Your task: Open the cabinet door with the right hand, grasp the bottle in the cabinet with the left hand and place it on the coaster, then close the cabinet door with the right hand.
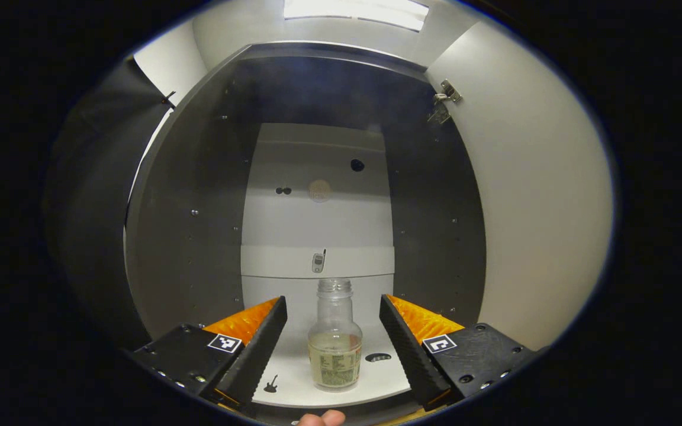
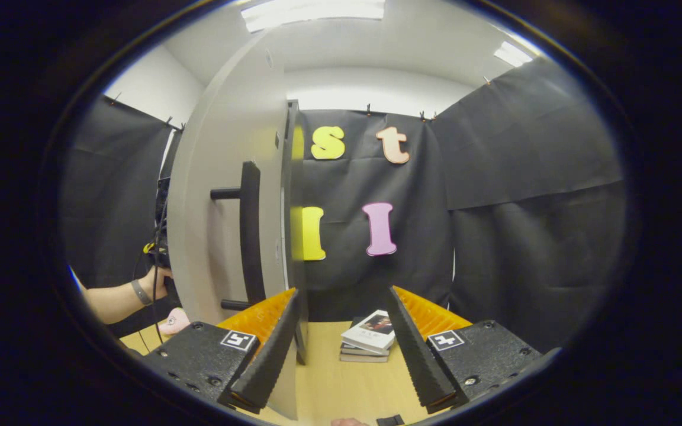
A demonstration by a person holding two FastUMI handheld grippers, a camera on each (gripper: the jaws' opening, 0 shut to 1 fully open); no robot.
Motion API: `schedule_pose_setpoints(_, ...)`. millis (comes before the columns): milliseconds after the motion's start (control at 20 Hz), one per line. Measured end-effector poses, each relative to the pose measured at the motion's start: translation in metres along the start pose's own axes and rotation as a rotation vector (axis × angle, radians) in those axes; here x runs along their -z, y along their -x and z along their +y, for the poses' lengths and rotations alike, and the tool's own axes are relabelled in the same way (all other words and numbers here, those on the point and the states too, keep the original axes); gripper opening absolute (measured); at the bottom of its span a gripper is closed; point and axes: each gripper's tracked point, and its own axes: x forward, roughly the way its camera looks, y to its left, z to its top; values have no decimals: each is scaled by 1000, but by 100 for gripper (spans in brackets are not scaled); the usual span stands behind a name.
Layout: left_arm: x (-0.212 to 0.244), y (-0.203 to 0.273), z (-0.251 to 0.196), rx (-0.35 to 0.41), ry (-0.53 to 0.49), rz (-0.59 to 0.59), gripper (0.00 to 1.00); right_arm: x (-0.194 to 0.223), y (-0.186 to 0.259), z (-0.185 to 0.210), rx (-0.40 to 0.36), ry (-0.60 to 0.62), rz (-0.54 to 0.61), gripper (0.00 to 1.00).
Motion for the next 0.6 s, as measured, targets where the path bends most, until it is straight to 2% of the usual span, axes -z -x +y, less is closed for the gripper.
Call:
schedule_pose_setpoints(450, 11, -39, 9, -18, -29, 28, 94, 4, -7, -2, -1, -1, 11, 90)
schedule_pose_setpoints(600, 19, -44, 7, -13, -61, 55, 90, 5, -7, -6, 10, 32, 19, 91)
